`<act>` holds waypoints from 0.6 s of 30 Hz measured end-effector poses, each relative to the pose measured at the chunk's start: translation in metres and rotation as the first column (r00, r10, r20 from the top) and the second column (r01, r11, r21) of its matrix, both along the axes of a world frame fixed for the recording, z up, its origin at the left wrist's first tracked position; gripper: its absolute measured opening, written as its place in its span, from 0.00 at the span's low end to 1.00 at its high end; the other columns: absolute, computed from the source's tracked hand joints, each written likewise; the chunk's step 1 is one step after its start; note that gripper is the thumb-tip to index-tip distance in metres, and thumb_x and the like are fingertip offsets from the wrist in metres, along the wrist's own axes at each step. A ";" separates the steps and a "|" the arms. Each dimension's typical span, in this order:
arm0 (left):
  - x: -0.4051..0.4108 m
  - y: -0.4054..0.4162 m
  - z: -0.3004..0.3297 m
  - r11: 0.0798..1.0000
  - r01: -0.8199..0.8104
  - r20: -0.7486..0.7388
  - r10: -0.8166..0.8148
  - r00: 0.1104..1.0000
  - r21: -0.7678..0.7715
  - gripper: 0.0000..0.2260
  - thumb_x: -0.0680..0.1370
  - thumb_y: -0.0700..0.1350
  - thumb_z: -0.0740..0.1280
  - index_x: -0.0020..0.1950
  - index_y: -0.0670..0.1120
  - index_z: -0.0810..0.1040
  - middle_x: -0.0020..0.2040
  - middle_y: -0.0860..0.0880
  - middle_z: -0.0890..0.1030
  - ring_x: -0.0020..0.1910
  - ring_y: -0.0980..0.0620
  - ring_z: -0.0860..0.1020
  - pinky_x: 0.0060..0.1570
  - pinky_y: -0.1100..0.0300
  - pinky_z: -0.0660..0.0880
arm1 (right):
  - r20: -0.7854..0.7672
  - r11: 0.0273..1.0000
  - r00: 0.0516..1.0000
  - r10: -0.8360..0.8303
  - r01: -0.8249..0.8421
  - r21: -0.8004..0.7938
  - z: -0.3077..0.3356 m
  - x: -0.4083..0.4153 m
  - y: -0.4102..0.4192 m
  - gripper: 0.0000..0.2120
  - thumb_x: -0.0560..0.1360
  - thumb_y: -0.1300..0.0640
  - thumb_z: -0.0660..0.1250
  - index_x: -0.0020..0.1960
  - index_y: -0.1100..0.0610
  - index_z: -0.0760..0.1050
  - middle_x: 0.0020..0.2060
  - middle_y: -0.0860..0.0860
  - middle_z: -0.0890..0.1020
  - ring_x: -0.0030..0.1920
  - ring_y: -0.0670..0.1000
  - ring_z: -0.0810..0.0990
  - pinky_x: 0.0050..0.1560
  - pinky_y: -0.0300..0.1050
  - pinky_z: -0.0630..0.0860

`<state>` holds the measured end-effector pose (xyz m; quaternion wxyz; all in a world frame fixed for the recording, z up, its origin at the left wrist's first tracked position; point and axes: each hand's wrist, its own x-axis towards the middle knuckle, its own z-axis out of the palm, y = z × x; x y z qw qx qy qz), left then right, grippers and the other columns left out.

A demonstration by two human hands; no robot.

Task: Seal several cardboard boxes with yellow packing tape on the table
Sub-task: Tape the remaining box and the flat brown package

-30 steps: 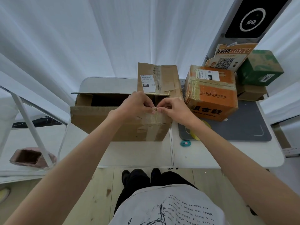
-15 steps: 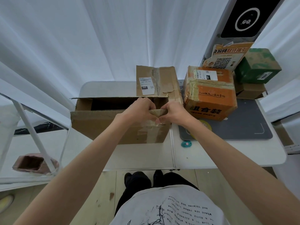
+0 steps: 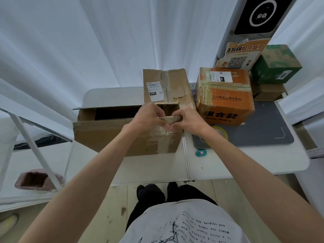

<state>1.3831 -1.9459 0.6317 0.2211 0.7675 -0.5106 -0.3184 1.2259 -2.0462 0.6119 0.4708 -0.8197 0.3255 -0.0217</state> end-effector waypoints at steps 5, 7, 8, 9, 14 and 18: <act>0.001 -0.001 0.001 0.991 0.099 0.019 -0.101 0.995 0.092 0.13 0.65 0.52 0.83 0.45 0.51 0.84 0.39 0.54 0.81 0.40 0.55 0.78 0.38 0.60 0.73 | 0.023 0.999 1.000 -0.014 0.013 0.037 -0.003 -0.002 -0.001 0.22 0.67 0.59 0.82 0.59 0.54 0.80 0.51 0.48 0.81 0.53 0.47 0.80 0.55 0.44 0.79; -0.003 -0.004 -0.004 0.979 0.116 0.140 -0.140 0.980 0.165 0.15 0.66 0.52 0.82 0.46 0.51 0.80 0.40 0.54 0.81 0.42 0.53 0.80 0.41 0.54 0.78 | 0.076 0.995 0.996 -0.038 0.031 0.093 -0.004 -0.009 -0.002 0.24 0.67 0.58 0.82 0.60 0.53 0.78 0.52 0.48 0.81 0.55 0.47 0.80 0.57 0.44 0.80; -0.005 -0.006 -0.007 0.978 0.115 0.170 -0.145 0.975 0.174 0.15 0.66 0.51 0.81 0.46 0.51 0.80 0.39 0.55 0.81 0.41 0.52 0.80 0.42 0.52 0.78 | 0.137 0.992 0.988 -0.075 0.060 0.109 -0.006 -0.013 0.000 0.20 0.68 0.56 0.81 0.58 0.52 0.79 0.51 0.47 0.82 0.53 0.47 0.81 0.56 0.43 0.80; -0.005 -0.008 -0.010 0.979 0.115 0.173 -0.145 0.974 0.170 0.15 0.66 0.50 0.81 0.48 0.49 0.81 0.39 0.56 0.80 0.42 0.53 0.79 0.43 0.52 0.78 | 0.216 0.985 0.964 -0.152 0.129 0.117 -0.008 -0.018 0.002 0.15 0.71 0.53 0.79 0.55 0.53 0.80 0.48 0.48 0.83 0.51 0.47 0.82 0.53 0.42 0.80; 0.002 -0.007 -0.012 0.978 0.160 0.147 -0.179 0.973 0.134 0.21 0.66 0.49 0.82 0.55 0.54 0.77 0.47 0.57 0.78 0.48 0.52 0.77 0.49 0.50 0.78 | 0.224 0.714 0.688 -0.690 0.698 0.057 -0.079 -0.062 -0.015 0.08 0.80 0.54 0.66 0.46 0.59 0.79 0.38 0.52 0.83 0.41 0.51 0.81 0.47 0.49 0.78; 0.006 -0.003 -0.016 0.983 0.174 0.119 -0.180 0.977 0.056 0.24 0.63 0.52 0.83 0.54 0.56 0.76 0.46 0.59 0.78 0.45 0.59 0.76 0.51 0.51 0.74 | -0.395 0.780 0.681 -0.616 0.595 -0.192 -0.168 -0.117 -0.043 0.15 0.78 0.61 0.69 0.64 0.58 0.76 0.68 0.57 0.73 0.62 0.61 0.77 0.60 0.53 0.74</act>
